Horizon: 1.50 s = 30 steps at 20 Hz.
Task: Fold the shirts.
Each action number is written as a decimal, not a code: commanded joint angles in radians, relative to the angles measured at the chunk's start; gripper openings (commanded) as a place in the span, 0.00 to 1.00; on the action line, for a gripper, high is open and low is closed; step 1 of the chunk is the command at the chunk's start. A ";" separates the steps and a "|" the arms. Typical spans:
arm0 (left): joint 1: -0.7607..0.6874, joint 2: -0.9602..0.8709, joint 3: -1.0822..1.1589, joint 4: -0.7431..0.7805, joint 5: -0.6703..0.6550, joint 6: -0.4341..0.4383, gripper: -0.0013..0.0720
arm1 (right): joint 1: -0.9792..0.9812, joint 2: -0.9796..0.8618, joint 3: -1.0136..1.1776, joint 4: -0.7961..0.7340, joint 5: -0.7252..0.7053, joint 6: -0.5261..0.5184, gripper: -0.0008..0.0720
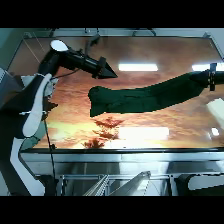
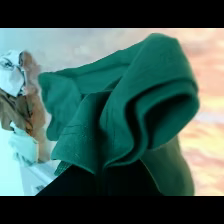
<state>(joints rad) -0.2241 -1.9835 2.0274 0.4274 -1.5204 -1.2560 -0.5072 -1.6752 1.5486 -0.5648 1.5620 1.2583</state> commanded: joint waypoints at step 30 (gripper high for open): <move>0.299 0.613 -0.531 -0.037 -0.068 0.114 0.05 | 0.388 -0.123 -0.172 -0.113 -0.369 -0.060 0.88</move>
<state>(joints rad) 0.0540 -1.4441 1.6302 0.3908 -1.6436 -1.1633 -0.0669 -1.7618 1.4139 -0.6476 1.1740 1.2179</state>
